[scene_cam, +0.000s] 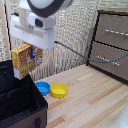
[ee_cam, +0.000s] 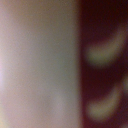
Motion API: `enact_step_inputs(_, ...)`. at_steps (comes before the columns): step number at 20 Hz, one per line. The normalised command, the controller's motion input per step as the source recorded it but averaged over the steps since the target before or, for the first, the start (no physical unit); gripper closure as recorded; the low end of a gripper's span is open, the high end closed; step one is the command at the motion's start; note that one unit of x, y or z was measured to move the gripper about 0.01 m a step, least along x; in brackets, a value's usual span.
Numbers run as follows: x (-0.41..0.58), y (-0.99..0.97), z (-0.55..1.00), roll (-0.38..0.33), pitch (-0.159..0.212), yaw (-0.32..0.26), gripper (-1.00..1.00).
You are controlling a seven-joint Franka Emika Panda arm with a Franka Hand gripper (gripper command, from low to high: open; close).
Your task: Position your gripper near the granola bar, please. Lightly grip the granola bar with your gripping tool. Relocate your gripper along with the granola bar toward the leading division of the caddy with caution. Gently release the granola bar into the leading division of the caddy.
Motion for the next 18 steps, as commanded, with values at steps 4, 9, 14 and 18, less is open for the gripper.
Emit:
enact_step_inputs(4, -0.306, 0.84, -0.03, -0.013, 0.014, -0.051, 1.00)
enact_step_inputs(9, -0.287, 0.83, 0.00, -0.002, 0.011, -0.058, 1.00)
enact_step_inputs(14, -0.170, 0.73, -0.01, -0.014, 0.009, -0.123, 1.00)
enact_step_inputs(18, 0.024, 0.10, -0.20, -0.002, 0.000, -0.364, 1.00)
